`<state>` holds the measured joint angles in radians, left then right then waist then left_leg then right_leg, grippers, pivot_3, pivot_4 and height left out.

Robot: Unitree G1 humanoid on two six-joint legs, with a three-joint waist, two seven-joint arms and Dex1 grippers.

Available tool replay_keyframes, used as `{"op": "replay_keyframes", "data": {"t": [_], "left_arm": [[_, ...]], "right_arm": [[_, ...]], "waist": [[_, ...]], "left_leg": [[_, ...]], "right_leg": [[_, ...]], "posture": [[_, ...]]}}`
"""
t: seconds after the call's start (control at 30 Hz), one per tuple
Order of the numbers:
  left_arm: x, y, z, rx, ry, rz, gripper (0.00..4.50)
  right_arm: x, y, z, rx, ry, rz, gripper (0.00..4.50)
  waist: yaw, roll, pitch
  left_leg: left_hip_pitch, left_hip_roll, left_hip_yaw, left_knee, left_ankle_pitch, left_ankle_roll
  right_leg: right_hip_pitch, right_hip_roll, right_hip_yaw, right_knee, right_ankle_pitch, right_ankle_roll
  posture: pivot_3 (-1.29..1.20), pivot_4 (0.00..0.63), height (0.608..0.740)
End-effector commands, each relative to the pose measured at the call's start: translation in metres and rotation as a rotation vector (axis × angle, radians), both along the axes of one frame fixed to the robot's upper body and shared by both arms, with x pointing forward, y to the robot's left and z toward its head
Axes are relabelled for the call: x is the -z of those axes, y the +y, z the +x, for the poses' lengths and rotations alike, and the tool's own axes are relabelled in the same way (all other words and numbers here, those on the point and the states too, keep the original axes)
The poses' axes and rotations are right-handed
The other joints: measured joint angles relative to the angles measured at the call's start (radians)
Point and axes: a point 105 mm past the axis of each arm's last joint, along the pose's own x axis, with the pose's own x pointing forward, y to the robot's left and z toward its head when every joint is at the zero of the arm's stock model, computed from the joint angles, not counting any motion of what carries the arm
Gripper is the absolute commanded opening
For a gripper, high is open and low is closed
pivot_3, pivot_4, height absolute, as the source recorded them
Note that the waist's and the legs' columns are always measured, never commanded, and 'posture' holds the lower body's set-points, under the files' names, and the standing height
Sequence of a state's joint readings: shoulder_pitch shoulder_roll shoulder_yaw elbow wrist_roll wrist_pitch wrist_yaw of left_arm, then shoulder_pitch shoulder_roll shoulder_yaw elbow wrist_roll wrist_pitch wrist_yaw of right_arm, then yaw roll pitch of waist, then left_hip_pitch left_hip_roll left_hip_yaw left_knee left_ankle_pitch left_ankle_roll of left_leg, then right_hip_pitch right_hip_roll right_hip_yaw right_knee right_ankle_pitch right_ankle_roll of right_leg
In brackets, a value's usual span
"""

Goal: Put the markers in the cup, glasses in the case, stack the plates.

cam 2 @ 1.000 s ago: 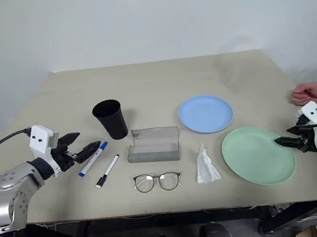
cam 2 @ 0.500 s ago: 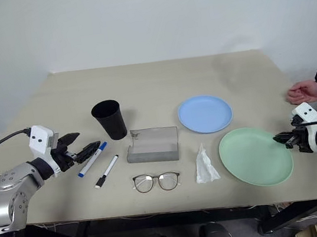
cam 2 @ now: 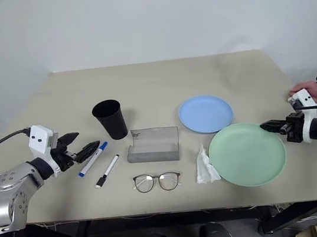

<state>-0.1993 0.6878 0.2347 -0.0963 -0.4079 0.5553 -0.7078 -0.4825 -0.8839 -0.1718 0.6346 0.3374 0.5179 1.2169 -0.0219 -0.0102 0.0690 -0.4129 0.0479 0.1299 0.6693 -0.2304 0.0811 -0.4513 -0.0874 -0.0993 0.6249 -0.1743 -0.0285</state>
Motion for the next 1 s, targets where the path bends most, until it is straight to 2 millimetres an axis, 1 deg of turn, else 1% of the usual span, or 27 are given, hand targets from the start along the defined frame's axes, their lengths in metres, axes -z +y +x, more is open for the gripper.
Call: {"op": "replay_keyframes", "data": {"t": [0.03, 0.17, 0.33, 0.43, 0.63, 0.9, 1.0], "left_arm": [[-0.016, 0.002, 0.000, 0.000, -0.060, 0.018, 4.44], [-0.015, 0.002, 0.000, -0.001, -0.059, 0.019, 4.44], [-0.015, 0.002, 0.000, -0.002, -0.059, 0.018, 4.44], [-0.015, 0.002, -0.001, -0.003, -0.059, 0.018, 4.44], [-0.014, 0.001, -0.002, -0.003, -0.056, 0.017, 4.44], [-0.012, 0.001, -0.002, -0.004, -0.052, 0.015, 4.44], [-0.010, 0.001, -0.003, -0.005, -0.051, 0.014, 4.44]], "right_arm": [[-0.025, 0.006, 0.007, -0.003, -0.076, 0.078, 0.16], [-0.029, 0.011, 0.009, 0.002, -0.070, 0.128, 0.16], [-0.028, 0.013, 0.011, 0.006, -0.062, 0.137, 0.16], [-0.023, 0.013, 0.008, -0.008, -0.049, 0.100, 0.16], [-0.001, 0.003, 0.002, -0.012, 0.005, -0.044, 0.16], [0.014, -0.005, -0.004, -0.053, 0.054, -0.155, 0.16], [0.018, -0.007, -0.005, -0.060, 0.071, -0.172, 0.16]], "waist": [[0.000, 0.000, 0.000], [0.000, 0.000, 0.000], [0.000, 0.000, 0.000], [0.000, 0.000, 0.000], [0.000, 0.000, 0.000], [0.000, 0.000, 0.000], [0.000, 0.000, 0.000]], "left_leg": [[0.000, 0.000, 0.000, 0.000, 0.000, 0.000], [0.000, 0.000, 0.000, 0.000, 0.000, 0.000], [0.000, 0.000, 0.000, 0.000, 0.000, 0.000], [0.000, 0.000, 0.000, 0.000, 0.000, 0.000], [0.000, 0.000, 0.000, 0.000, 0.000, 0.000], [0.000, 0.000, 0.000, 0.000, 0.000, 0.000], [0.000, 0.000, 0.000, 0.000, 0.000, 0.000]], "right_leg": [[0.000, 0.000, 0.000, 0.000, 0.000, 0.000], [0.000, 0.000, 0.000, 0.000, 0.000, 0.000], [0.000, 0.000, 0.000, 0.000, 0.000, 0.000], [0.000, 0.000, 0.000, 0.000, 0.000, 0.000], [0.000, 0.000, 0.000, 0.000, 0.000, 0.000], [0.000, 0.000, 0.000, 0.000, 0.000, 0.000], [0.000, 0.000, 0.000, 0.000, 0.000, 0.000]], "posture": [[0.00, 0.000, 0.727], [0.00, 0.000, 0.727], [0.00, 0.000, 0.727], [0.00, 0.000, 0.727], [0.00, 0.000, 0.727], [0.00, 0.000, 0.727], [0.00, 0.000, 0.727]]}}
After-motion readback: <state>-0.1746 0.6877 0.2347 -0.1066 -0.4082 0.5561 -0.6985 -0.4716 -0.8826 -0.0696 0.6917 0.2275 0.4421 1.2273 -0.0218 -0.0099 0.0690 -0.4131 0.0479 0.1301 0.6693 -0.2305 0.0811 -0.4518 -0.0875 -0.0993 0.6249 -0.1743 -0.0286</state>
